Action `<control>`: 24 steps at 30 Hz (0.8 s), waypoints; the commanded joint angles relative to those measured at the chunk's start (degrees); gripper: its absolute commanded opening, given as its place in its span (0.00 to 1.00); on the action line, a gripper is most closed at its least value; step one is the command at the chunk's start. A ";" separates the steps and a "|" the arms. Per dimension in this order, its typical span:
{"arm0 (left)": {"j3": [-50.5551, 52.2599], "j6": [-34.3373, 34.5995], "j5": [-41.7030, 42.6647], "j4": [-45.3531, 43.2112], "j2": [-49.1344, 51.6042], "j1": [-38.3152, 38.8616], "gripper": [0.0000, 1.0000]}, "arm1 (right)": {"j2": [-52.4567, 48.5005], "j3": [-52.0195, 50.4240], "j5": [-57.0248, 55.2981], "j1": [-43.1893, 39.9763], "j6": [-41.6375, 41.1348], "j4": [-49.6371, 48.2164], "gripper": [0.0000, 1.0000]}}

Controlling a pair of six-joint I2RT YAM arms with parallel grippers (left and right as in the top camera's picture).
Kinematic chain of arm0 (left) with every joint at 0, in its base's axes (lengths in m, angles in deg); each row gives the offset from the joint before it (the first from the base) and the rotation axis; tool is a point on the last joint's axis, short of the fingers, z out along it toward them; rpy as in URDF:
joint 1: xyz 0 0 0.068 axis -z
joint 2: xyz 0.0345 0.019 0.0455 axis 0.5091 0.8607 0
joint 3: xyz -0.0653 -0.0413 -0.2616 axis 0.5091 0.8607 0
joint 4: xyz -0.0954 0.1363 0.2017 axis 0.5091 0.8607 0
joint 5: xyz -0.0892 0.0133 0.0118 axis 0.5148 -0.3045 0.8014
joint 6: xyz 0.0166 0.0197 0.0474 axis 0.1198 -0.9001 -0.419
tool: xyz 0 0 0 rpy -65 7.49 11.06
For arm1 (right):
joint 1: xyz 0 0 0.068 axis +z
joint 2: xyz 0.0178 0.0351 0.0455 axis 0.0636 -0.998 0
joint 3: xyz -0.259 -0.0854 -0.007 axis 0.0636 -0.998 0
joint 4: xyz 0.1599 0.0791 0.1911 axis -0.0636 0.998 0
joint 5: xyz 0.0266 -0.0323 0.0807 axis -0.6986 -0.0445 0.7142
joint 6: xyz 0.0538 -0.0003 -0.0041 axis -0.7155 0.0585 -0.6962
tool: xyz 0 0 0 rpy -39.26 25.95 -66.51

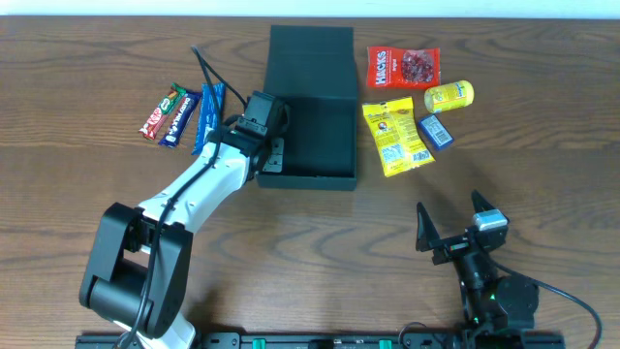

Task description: Pack container

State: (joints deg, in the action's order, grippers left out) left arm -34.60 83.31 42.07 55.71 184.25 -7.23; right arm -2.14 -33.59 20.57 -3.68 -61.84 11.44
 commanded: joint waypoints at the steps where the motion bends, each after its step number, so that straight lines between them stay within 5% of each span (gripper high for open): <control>1: -0.70 1.09 -0.96 1.44 0.57 0.31 0.06 | 0.28 -0.09 0.24 -0.42 0.70 0.28 0.99; 6: -0.70 1.11 -1.36 2.43 0.57 0.35 0.06 | 0.28 -0.09 0.24 -0.42 0.70 0.28 0.99; 14: -0.70 2.64 2.01 4.02 0.57 0.35 0.59 | 0.28 -0.11 0.22 -0.42 0.70 0.28 0.99; 16: -0.72 2.64 2.03 4.37 0.55 0.33 0.65 | 0.28 -0.09 0.24 -0.42 0.70 0.28 0.99; 24: -0.96 2.80 5.03 4.61 -1.20 0.33 0.58 | 0.28 -0.09 1.14 -0.42 0.61 -0.55 0.99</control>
State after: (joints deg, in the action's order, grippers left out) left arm -34.82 85.67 45.57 59.91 184.23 -7.12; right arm -2.14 -33.59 20.66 -3.68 -61.84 11.20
